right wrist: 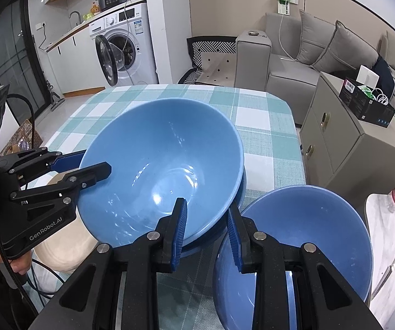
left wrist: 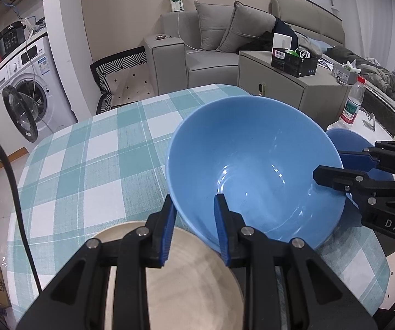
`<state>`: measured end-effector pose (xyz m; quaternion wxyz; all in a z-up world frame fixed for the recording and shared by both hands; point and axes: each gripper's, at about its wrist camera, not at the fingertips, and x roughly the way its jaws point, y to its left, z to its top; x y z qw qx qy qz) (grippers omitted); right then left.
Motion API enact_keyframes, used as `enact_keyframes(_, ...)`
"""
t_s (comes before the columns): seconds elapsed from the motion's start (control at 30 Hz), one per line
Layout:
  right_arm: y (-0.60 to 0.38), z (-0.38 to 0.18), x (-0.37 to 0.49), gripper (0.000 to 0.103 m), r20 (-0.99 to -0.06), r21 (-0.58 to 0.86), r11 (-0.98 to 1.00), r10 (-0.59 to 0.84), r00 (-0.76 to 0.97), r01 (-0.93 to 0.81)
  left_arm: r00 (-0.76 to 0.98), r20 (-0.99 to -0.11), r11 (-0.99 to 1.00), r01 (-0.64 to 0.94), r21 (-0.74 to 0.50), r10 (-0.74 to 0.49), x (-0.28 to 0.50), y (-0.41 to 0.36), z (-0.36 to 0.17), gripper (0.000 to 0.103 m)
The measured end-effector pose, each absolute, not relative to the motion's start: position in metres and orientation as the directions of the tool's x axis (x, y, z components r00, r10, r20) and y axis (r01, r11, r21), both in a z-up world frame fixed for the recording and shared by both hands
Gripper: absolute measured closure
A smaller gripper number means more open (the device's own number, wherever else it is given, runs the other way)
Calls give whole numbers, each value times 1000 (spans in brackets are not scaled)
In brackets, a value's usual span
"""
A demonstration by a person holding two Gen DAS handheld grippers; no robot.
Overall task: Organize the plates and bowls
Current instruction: 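Lower the held blue bowl into the other blue bowl with both grippers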
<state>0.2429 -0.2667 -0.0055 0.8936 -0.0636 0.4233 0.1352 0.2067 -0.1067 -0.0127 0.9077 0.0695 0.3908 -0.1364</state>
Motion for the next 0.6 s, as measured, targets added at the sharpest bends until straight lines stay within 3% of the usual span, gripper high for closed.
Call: enact_keyframes(0.6, -253, -11, 238, 73, -775, -90, 950, 120, 620, -298, 641, -745, 951, 307, 29, -184, 203, -106, -21, 77)
